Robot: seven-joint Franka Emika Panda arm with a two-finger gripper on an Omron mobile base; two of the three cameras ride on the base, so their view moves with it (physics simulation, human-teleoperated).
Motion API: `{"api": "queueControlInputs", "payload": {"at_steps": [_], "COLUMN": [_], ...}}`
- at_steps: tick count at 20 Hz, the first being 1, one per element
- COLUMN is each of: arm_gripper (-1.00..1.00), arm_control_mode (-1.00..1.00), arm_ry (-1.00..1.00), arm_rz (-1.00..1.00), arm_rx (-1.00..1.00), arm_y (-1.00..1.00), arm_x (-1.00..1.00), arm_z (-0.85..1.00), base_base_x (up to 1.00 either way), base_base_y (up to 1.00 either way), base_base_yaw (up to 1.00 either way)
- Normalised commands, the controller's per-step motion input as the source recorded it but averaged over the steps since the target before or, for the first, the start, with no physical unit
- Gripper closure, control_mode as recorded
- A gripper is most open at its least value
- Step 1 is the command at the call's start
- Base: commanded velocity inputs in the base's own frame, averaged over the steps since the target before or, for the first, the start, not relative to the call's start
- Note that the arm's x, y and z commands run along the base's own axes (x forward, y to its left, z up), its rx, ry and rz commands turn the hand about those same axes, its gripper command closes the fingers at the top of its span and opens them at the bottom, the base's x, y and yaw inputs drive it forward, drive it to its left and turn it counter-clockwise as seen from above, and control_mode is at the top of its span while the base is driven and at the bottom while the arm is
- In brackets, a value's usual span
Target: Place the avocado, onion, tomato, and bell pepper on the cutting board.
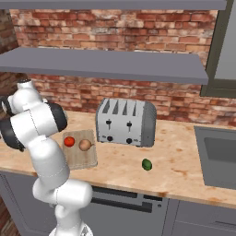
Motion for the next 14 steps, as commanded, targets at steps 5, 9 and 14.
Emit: {"api": "queueControlInputs", "payload": {"at_steps": [5, 9, 14], "arm_gripper": [-1.0, -1.0, -1.0], "arm_control_mode": [-1.0, -1.0, -1.0], "arm_ry": [0.02, 0.04, 0.03], "arm_rz": [0.0, 0.0, 0.0], "arm_rx": [0.0, 0.0, 0.0], "arm_y": [0.0, 0.0, 0.0], "arm_x": [0.0, 0.0, 0.0], "arm_z": [-0.19, -0.24, -0.28], "base_base_x": [0.0, 0.0, 0.0], "base_base_y": [0.0, 0.0, 0.0], "base_base_yaw": [0.0, 0.0, 0.0]}}
